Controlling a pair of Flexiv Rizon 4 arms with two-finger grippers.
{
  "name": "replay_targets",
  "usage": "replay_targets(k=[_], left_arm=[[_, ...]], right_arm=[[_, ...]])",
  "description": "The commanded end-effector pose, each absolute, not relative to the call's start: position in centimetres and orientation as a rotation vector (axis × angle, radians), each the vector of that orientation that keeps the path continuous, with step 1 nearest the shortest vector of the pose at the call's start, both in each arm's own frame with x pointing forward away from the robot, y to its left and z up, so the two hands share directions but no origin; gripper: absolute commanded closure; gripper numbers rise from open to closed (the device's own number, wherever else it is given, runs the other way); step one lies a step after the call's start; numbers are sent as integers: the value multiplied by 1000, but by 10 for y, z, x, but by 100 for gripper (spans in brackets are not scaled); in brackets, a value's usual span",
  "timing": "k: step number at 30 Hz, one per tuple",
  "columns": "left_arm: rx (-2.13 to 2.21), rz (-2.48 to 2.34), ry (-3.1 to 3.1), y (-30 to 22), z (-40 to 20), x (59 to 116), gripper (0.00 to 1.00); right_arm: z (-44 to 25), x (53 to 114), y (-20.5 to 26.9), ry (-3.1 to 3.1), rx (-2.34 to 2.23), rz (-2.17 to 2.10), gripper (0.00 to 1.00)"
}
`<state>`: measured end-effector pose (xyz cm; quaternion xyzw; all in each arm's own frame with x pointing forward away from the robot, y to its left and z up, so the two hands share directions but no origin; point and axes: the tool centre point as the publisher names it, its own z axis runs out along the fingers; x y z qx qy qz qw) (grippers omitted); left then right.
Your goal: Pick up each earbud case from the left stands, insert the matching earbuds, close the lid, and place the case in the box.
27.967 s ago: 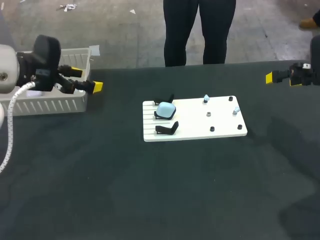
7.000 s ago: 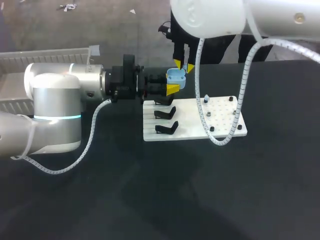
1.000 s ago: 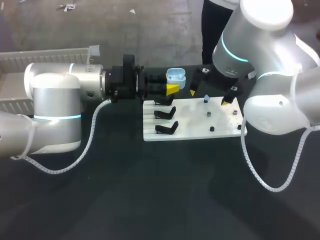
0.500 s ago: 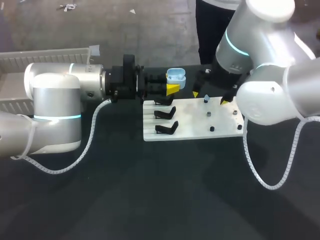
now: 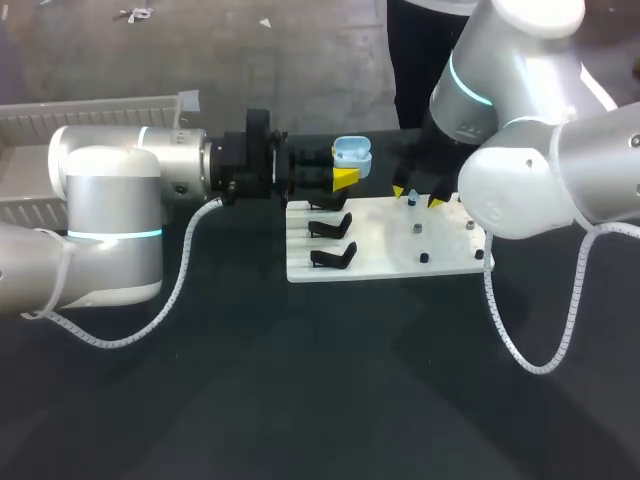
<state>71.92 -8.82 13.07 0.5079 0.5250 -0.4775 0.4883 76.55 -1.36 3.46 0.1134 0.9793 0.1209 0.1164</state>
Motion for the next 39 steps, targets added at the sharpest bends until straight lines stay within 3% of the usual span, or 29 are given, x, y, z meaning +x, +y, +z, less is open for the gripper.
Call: replay_targets(k=[1, 39], left_arm=[[1233, -1159, 1276, -88, 131, 719, 100], [1233, -1159, 1276, -88, 131, 719, 100]], right_arm=[[33, 768, -12, 2873, 335, 352, 51], [27, 772, -9, 2889, 443, 339, 60]])
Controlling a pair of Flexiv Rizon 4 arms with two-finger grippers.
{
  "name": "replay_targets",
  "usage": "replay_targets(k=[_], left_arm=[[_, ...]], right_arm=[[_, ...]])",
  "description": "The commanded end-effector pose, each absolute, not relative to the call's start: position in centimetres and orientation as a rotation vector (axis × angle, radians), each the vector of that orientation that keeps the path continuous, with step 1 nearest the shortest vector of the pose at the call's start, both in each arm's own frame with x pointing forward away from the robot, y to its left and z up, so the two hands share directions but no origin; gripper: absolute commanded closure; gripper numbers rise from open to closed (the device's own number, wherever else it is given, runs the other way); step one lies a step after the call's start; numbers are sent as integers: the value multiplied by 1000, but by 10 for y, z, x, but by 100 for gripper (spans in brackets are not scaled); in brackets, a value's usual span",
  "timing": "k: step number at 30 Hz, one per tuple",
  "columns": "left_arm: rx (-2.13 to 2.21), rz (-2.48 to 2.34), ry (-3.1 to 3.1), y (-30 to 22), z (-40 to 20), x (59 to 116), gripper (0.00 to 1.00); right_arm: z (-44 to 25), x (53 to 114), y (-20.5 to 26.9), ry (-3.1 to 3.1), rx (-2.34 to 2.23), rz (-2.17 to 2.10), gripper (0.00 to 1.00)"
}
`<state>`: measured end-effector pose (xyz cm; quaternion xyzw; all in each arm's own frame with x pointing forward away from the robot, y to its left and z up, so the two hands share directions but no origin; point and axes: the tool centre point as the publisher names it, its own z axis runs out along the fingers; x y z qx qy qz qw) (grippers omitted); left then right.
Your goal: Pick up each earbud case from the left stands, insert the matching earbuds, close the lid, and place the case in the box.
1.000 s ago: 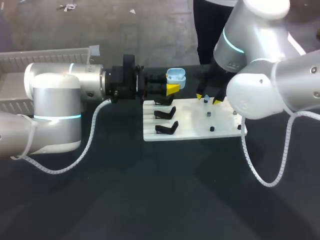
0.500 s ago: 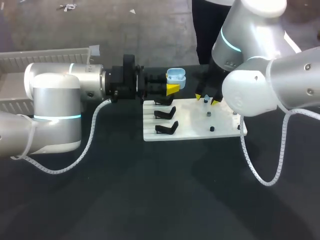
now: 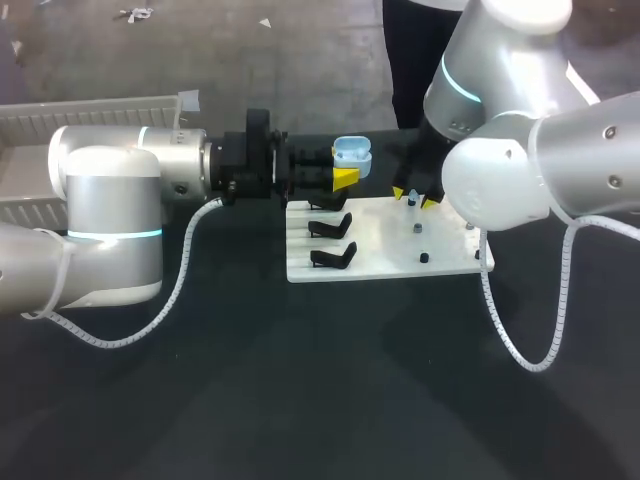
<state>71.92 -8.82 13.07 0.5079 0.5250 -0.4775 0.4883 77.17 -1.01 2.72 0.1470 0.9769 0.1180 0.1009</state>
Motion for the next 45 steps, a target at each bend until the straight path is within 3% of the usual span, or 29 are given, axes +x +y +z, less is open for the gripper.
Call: replay_targets(k=[1, 22, 28, 33, 45], left_arm=[[1233, -1159, 1276, -88, 131, 719, 100], [1233, -1159, 1276, -88, 131, 719, 100], [1233, -1159, 1276, -88, 131, 719, 100], [1233, -1159, 1276, -88, 131, 719, 100], [1233, -1159, 1276, -88, 131, 719, 100]], right_arm=[[27, 772, -9, 2889, 447, 337, 60], [28, 771, -10, 2888, 509, 309, 70], [26, 772, -9, 2889, 510, 306, 82], [26, 772, -9, 2891, 509, 302, 100], [51, 760, -14, 2909, 464, 285, 100]])
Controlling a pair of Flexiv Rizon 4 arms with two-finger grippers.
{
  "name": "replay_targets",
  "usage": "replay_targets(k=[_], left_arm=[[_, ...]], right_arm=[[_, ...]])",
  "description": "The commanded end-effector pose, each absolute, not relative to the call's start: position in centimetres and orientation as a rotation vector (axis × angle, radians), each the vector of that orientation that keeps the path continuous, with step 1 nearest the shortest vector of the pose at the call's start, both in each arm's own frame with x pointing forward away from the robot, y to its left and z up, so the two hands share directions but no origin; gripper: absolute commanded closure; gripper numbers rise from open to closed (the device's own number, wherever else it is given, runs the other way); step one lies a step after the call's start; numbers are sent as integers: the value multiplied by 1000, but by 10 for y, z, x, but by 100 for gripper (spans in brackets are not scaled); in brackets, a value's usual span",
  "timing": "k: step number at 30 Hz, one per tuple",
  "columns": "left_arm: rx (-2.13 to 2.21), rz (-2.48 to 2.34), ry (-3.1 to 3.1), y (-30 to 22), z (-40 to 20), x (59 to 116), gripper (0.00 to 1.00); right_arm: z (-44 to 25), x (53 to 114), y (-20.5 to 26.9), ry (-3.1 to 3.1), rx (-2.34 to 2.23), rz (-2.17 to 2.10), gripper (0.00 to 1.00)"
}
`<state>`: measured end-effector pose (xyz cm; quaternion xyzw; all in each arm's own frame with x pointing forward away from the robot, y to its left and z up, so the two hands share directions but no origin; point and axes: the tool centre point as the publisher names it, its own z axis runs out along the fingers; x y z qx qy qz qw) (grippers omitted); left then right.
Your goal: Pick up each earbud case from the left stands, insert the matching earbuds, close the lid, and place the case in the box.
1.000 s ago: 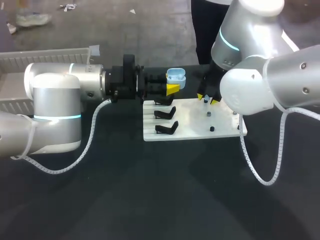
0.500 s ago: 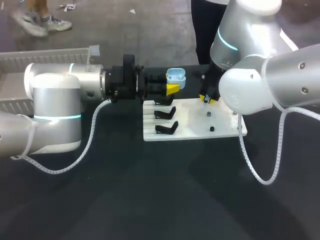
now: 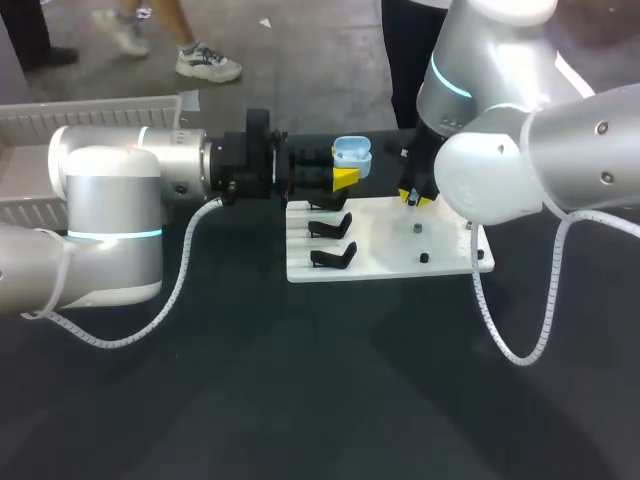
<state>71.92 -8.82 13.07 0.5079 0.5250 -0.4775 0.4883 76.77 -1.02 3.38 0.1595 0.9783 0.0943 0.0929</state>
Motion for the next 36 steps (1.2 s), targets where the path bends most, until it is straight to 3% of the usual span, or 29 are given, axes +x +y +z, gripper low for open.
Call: replay_targets(k=[1, 22, 36], left_arm=[[1233, -1159, 1276, -88, 131, 719, 100], [1233, -1159, 1276, -88, 131, 719, 100], [1233, -1159, 1276, -88, 131, 719, 100]], right_arm=[[57, 758, -16, 2901, 465, 288, 100], [156, 678, 6, 2921, 143, 252, 100], [156, 678, 6, 2921, 143, 252, 100]])
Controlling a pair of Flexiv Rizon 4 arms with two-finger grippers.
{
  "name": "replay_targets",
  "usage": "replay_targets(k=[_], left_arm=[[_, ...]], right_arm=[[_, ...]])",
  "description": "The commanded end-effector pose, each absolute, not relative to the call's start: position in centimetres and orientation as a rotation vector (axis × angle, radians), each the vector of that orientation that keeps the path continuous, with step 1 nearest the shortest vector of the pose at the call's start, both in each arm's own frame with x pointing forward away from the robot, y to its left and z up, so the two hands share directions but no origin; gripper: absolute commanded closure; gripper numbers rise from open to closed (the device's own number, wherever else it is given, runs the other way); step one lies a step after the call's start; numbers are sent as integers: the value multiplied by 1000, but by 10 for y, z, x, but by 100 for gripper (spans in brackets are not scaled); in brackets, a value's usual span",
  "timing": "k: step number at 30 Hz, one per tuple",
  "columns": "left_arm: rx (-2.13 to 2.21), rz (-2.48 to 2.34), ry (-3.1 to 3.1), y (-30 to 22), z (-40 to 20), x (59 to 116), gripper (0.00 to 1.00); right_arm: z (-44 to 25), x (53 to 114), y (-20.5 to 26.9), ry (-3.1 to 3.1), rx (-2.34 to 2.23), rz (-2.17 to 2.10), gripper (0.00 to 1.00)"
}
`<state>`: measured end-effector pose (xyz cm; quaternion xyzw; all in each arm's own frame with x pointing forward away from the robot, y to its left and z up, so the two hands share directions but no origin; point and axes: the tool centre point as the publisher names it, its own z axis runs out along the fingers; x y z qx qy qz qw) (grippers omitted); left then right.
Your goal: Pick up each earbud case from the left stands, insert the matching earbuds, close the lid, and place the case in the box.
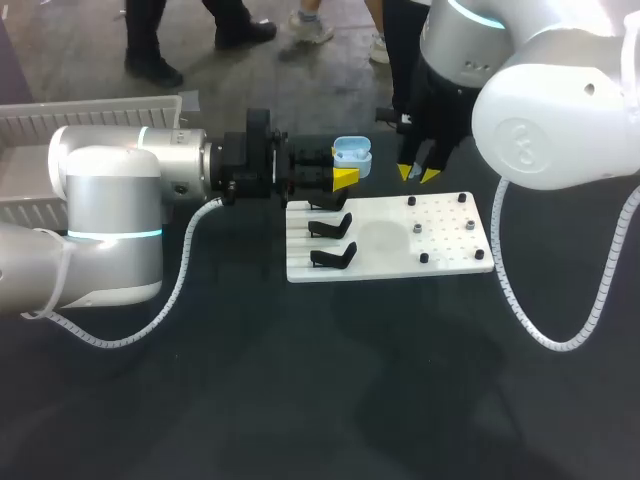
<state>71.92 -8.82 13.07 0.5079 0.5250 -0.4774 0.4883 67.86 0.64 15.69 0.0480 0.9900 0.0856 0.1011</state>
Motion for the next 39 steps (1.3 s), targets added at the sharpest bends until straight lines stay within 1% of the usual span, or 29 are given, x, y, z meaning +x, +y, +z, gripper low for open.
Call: replay_targets(k=[1, 5, 11, 19, 29, 39], left_arm=[[1233, -1159, 1276, -88, 131, 719, 100], [1233, -1159, 1276, -88, 131, 719, 100], [1233, -1159, 1276, -88, 131, 719, 100], [1233, -1159, 1276, -88, 131, 719, 100], [1233, -1159, 1276, -88, 131, 719, 100], [1233, -1159, 1276, -88, 131, 719, 100]], right_arm=[[161, 677, 11, 2921, 91, 241, 100], [181, 665, 27, 2923, -159, 107, 100], [210, 647, 51, 2892, -493, 83, 100], [225, 648, 73, 2877, -719, 85, 100], [219, 668, 95, 2908, -787, 95, 100], [213, 678, 99, 2924, -780, 120, 100]])
